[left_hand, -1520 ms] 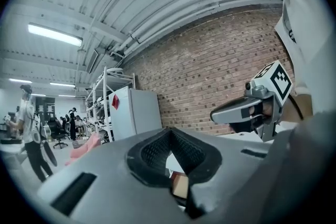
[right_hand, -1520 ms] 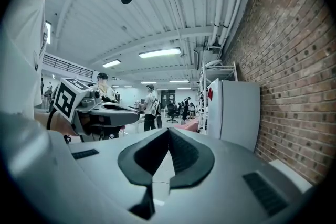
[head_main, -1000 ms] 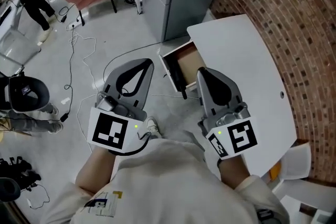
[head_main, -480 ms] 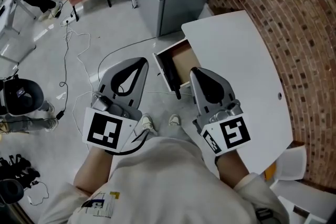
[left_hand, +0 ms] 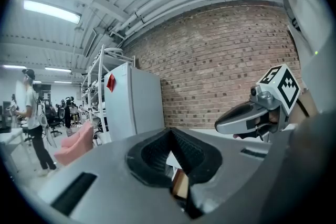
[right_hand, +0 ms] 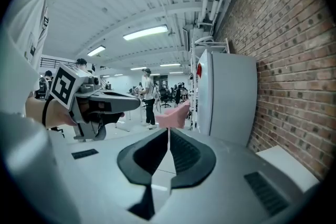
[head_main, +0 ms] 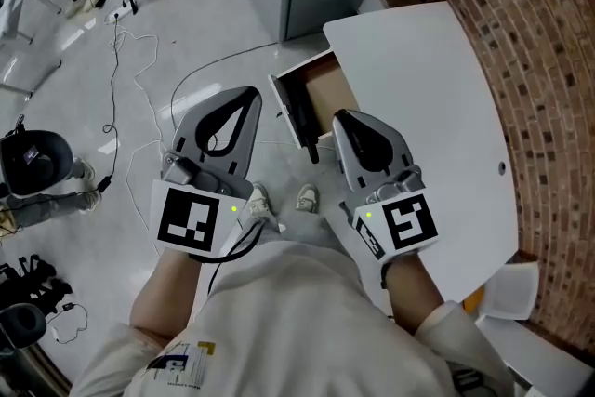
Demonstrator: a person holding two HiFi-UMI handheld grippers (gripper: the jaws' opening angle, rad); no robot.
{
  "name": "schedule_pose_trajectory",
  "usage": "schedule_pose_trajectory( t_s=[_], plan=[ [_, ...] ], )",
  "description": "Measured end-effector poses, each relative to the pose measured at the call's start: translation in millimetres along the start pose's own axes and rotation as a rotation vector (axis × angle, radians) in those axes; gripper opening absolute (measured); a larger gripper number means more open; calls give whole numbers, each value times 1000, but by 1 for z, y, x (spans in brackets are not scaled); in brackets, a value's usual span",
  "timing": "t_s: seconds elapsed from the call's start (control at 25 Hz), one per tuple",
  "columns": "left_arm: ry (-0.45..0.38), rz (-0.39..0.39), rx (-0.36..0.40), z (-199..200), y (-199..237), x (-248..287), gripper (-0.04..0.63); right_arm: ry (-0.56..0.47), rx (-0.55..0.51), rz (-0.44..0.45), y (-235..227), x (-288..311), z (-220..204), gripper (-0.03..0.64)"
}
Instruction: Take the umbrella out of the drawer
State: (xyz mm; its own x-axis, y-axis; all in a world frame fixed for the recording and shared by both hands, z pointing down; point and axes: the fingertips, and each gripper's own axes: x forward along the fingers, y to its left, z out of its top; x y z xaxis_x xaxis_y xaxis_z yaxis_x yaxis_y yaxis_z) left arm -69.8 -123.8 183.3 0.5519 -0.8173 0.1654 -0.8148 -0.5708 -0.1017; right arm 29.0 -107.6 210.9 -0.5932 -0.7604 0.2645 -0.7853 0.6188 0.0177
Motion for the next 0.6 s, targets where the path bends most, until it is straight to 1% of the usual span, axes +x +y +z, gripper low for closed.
schedule_pose_trajectory(
  t_s=[0.12, 0.24, 0.32, 0.36, 0.4, 0.44, 0.6],
  plan=[
    [35, -25, -13, -20, -4, 13, 8, 37, 11, 7, -5, 9, -22, 9],
    [63, -44, -24, -40, -6, 24, 8, 94, -11, 9, -10, 23, -54, 11],
    [76, -46, -30, -53, -5, 33, 8, 122, -8, 10, -13, 33, -75, 11],
    [82, -47, -31, -59, -5, 37, 8, 133, 3, 14, -15, 38, -86, 20],
    [87, -48, -30, -65, -5, 41, 8, 146, 15, 18, -17, 42, -97, 50],
    [92, -49, -28, -71, -4, 45, 8, 164, 26, 17, -19, 46, -108, 95],
    [126, -47, -33, -101, -3, 58, 8, 241, 61, 13, -23, 59, -154, 120]
  ],
)
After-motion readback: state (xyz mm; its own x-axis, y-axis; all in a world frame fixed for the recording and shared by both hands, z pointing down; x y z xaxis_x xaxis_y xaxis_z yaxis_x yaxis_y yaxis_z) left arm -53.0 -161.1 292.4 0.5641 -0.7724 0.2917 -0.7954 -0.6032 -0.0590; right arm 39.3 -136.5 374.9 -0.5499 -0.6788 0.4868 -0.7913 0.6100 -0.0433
